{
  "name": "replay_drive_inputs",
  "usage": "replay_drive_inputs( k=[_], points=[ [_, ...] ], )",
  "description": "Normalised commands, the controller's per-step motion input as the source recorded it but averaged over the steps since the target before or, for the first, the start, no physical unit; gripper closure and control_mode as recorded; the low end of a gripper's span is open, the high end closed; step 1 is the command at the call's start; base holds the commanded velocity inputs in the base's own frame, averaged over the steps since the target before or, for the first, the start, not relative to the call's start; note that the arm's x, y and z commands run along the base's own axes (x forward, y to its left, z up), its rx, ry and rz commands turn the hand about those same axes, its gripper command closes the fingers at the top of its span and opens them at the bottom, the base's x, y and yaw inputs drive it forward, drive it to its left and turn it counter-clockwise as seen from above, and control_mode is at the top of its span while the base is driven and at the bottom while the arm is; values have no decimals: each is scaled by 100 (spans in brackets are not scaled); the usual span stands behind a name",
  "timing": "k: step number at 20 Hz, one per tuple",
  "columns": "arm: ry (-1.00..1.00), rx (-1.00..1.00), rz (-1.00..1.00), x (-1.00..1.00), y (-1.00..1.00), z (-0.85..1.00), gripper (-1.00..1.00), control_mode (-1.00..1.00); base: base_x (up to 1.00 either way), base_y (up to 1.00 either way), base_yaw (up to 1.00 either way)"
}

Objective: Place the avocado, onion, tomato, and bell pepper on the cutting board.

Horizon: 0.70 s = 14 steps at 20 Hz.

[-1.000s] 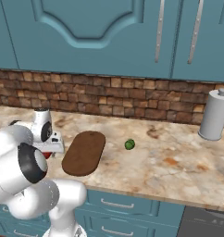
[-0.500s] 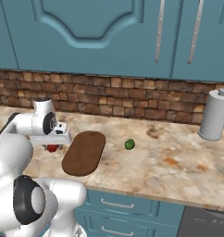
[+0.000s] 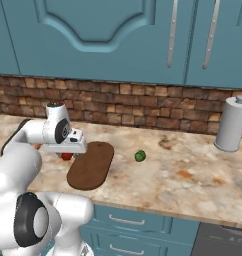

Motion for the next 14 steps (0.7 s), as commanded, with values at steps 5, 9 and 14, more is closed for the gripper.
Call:
replay_drive_inputs(
  k=[5, 9, 14],
  points=[
    [2, 0, 0, 68, -29, -2, 100, -100, 0, 0, 0],
    [7, 0, 0, 65, -10, -31, 100, -100, 0, 0, 0],
    [10, 0, 0, 62, -2, -43, 100, -100, 0, 0, 0]
  ],
)
